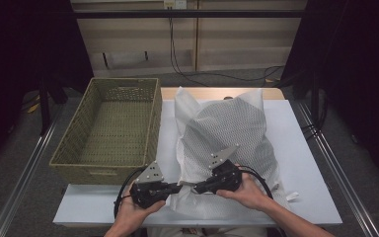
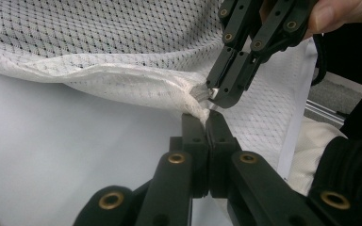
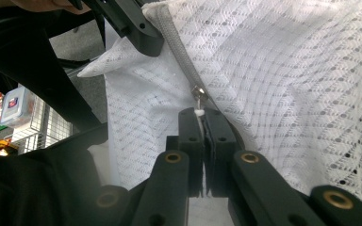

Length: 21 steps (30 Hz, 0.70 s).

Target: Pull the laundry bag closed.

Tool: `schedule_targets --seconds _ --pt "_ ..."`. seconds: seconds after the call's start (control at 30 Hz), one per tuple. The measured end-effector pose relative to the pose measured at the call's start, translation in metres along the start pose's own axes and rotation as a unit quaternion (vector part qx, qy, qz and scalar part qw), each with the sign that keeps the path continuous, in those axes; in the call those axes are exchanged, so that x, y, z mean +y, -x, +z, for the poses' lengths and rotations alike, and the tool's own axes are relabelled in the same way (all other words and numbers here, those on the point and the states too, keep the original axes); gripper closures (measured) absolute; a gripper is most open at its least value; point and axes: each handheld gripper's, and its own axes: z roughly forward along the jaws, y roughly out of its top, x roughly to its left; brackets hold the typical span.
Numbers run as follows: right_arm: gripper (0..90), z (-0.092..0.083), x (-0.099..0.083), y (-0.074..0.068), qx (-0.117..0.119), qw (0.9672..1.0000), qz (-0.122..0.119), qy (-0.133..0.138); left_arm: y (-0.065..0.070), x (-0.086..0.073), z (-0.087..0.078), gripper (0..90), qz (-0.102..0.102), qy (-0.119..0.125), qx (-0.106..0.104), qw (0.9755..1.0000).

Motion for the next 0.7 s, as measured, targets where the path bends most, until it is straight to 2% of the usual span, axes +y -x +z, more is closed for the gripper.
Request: schedule_targets --seconds 0.17,0.7 --pt "88.1 -0.0011 -0.0016 0.0002 0.001 1.0000 0.007 0.003 -0.0003 -0.0001 -0.0017 89.1 0.001 -0.001 0.002 1.0000" --pt "88.0 -0.0077 -0.0065 -0.0007 -0.006 1.0000 0.007 0.002 -0.0019 -0.0007 -0.0023 89.1 -0.005 0.002 0.002 1.0000"
